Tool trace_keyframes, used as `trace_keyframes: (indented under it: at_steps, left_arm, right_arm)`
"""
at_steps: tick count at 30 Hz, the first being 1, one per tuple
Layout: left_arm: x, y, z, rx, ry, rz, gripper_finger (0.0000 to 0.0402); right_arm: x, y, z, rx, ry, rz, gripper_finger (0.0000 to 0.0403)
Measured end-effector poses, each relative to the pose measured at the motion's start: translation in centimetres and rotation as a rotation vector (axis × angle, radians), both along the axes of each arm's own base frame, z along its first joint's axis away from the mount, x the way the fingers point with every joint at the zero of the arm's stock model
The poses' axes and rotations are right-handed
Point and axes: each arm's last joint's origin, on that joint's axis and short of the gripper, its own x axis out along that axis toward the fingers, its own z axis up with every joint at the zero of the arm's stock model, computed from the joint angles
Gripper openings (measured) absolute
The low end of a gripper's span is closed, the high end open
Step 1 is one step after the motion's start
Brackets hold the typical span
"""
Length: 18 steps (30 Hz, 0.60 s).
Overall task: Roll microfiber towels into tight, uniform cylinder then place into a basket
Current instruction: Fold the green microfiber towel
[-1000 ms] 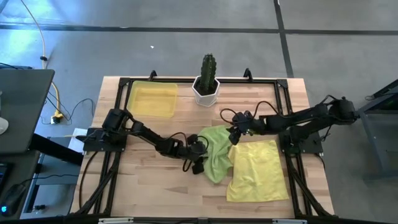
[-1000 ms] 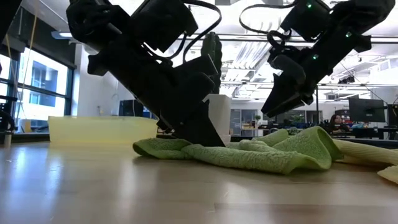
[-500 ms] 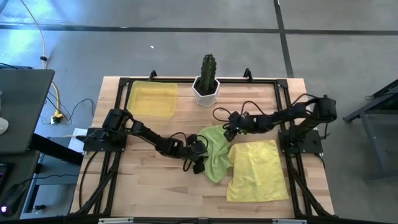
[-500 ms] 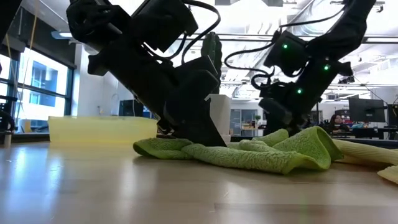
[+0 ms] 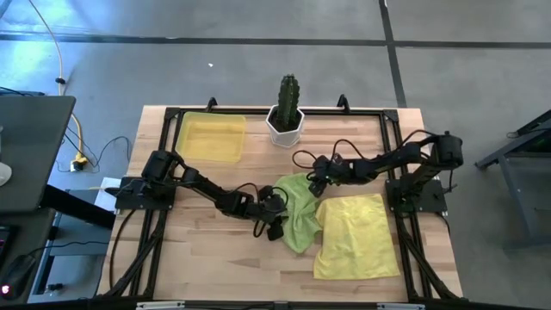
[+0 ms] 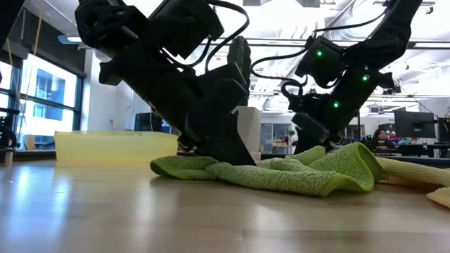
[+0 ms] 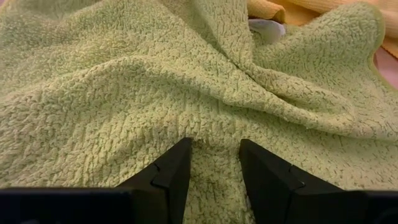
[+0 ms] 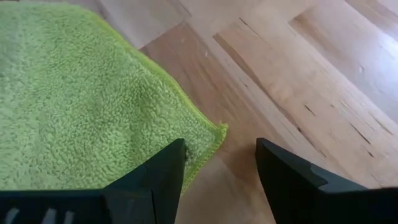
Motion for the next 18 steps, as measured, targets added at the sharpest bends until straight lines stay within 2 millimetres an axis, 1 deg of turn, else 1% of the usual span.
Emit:
trace_keyframes:
  at_steps: [5,7,10,13,18]
  left_arm:
    - [0.0,0.0,0.0,0.000,0.000,0.000,0.0131]
    - [0.0,0.0,0.0,0.000,-0.001,0.000,0.0131]
    - [0.0,0.0,0.0,0.000,-0.001,0.000,0.0131]
    - [0.0,0.0,0.0,0.001,-0.001,0.000,0.0131]
    - [0.0,0.0,0.0,0.001,-0.001,0.000,0.0131]
  right_arm:
    - [0.0,0.0,0.1,-0.026,0.007,0.004,0.0188]
    - [-0.1,-0.2,0.3,-0.011,0.004,0.006,0.0188]
    - [-0.5,-0.4,0.9,0.032,-0.011,0.023,0.0188]
    - [-0.6,-0.5,2.0,0.031,-0.052,0.025,0.0188]
    - [-0.5,-0.4,2.5,0.029,-0.090,0.032,0.0190]
